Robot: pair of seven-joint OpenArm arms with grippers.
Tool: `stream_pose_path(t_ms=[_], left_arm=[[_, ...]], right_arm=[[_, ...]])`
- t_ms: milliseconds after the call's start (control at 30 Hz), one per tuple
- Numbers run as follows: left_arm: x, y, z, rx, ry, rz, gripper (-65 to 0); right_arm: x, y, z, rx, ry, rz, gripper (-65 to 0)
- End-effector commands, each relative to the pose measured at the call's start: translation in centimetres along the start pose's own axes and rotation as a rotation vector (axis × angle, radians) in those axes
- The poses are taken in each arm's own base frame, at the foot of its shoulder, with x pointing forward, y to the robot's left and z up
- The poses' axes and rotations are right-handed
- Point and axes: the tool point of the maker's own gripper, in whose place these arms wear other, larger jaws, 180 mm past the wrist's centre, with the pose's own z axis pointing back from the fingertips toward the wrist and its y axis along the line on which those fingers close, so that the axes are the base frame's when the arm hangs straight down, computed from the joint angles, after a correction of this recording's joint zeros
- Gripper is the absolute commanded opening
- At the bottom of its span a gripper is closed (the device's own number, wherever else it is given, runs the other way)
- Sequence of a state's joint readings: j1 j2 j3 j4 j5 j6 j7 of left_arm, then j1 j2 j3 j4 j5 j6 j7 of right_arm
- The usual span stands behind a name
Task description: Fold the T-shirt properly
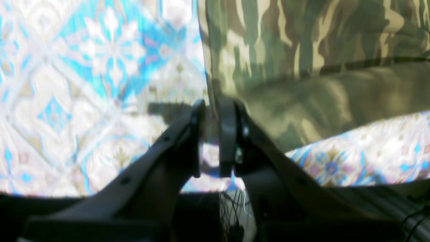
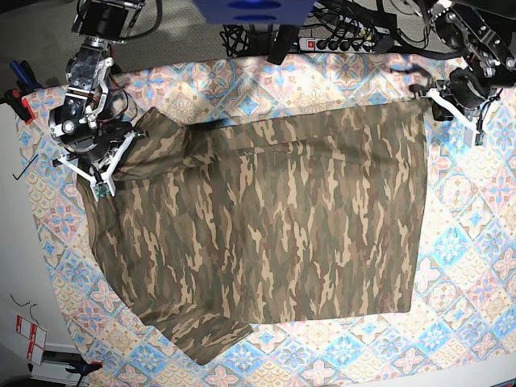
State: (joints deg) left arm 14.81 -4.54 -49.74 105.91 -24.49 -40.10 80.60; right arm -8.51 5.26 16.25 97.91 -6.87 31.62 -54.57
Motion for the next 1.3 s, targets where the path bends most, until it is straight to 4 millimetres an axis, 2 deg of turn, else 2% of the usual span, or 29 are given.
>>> stream_pose_path(t_ms=[0, 233, 333, 433, 500, 667, 700, 800, 900, 967, 1067, 1167, 1267], left_arm=[[1.5, 0.2, 0.4, 0.008, -0.046, -0.011, -57.9], [3.9, 0.0, 0.3, 0.003, -0.103, -0.013, -57.9], [3.7, 0.0, 0.3, 0.004, -0.097, -0.014, -57.6], [2.3, 0.3, 0.3, 0.019, -0.055, -0.017, -55.9], [0.9, 0.8, 0.4, 0.044, -0.011, -0.023, -49.1], [-2.6, 1.5, 0.8, 0.072, 0.086, -0.028, -24.0], [-3.2, 1.5, 0.8, 0.07, 0.101, -0.027, -22.1], [-5.0, 0.7, 0.4, 0.042, 0.155, -0.042, -21.8], [-7.1, -1.1, -1.9, -0.049, 0.211, -0.022, -21.9], [-8.3, -2.4, -3.5, -0.111, 0.228, 0.005, -24.2], [-9.2, -3.8, -4.9, -0.166, 0.225, 0.029, -28.8], [-9.6, -5.2, -5.7, -0.208, 0.225, 0.027, -30.4], [-9.6, -5.5, -5.9, -0.216, 0.226, 0.026, -30.8]], right_arm=[[1.2, -0.9, 0.5, -0.025, -0.039, 0.006, -64.8], [1.2, -0.9, 0.3, -0.023, -0.037, 0.004, -64.8], [1.2, -0.9, 0.3, -0.023, -0.037, 0.003, -64.8], [1.1, -0.9, 0.2, -0.021, -0.035, 0.002, -64.8], [1.2, -0.8, 0.2, -0.018, -0.035, 0.006, -64.8], [1.2, -0.7, 0.2, -0.016, -0.033, 0.008, -64.8], [1.2, -0.7, 0.2, -0.016, -0.031, 0.008, -64.8], [1.1, -0.6, 0.2, -0.015, -0.03, 0.009, -64.8], [1.1, -0.6, 0.2, -0.014, -0.03, 0.01, -64.8], [1.1, -0.6, 0.2, -0.015, -0.027, 0.011, -64.8], [1.0, -0.6, 0.2, -0.016, -0.024, 0.012, -64.8], [1.0, -0.6, 0.2, -0.016, -0.024, 0.012, -64.8], [0.9, -0.6, 0.2, -0.015, -0.023, 0.013, -64.8]])
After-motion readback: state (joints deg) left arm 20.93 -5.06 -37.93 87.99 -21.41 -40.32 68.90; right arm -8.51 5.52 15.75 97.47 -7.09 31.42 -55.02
